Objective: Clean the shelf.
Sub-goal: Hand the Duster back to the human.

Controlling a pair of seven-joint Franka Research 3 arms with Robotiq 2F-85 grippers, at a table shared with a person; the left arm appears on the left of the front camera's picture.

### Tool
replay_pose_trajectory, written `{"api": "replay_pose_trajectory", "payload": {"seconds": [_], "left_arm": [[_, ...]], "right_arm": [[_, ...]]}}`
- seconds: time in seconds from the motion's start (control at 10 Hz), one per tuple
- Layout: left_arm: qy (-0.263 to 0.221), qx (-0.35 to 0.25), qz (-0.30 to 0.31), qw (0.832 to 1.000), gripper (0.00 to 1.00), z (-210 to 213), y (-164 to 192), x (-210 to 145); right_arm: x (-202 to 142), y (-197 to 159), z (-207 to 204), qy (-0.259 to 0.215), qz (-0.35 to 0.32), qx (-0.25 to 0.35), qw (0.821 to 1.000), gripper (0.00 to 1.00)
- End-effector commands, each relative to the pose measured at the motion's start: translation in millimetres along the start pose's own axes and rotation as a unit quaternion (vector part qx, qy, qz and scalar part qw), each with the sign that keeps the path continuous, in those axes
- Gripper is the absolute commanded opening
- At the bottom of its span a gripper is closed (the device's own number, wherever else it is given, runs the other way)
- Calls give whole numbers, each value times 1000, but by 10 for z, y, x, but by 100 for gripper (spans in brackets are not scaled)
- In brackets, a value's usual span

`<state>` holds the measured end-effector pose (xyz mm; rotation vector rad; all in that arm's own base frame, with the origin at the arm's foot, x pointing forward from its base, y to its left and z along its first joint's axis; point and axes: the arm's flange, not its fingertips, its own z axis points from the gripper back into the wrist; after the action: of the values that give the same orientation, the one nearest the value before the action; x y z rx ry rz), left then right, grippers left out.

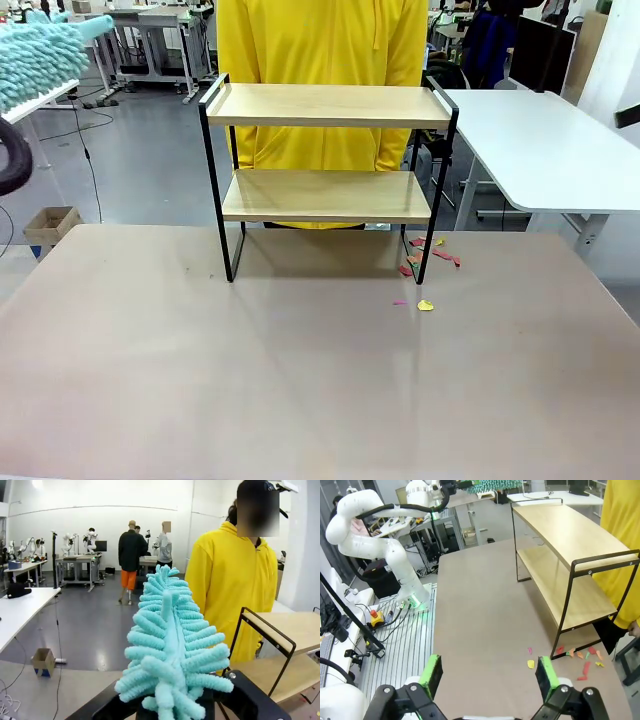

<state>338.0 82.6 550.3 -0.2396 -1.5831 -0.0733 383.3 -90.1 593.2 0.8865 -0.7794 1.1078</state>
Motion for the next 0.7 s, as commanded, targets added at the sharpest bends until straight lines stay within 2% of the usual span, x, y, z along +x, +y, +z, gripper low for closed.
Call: {"api": "replay_pose_trajectory", "payload": {"seconds": [0.0, 0.3, 0.6], "left_arm": [[11, -1, -19, 1000, 17, -126, -123, -292], [79, 3, -10, 997, 17, -211, -257, -963], [94, -2, -14, 995, 17, -114, -449, -1264]], "right_arm": [[19, 21, 16, 0, 1, 2, 1000, 100], [19, 21, 16, 0, 1, 2, 1000, 100], [19, 21, 16, 0, 1, 2, 1000, 100]]}}
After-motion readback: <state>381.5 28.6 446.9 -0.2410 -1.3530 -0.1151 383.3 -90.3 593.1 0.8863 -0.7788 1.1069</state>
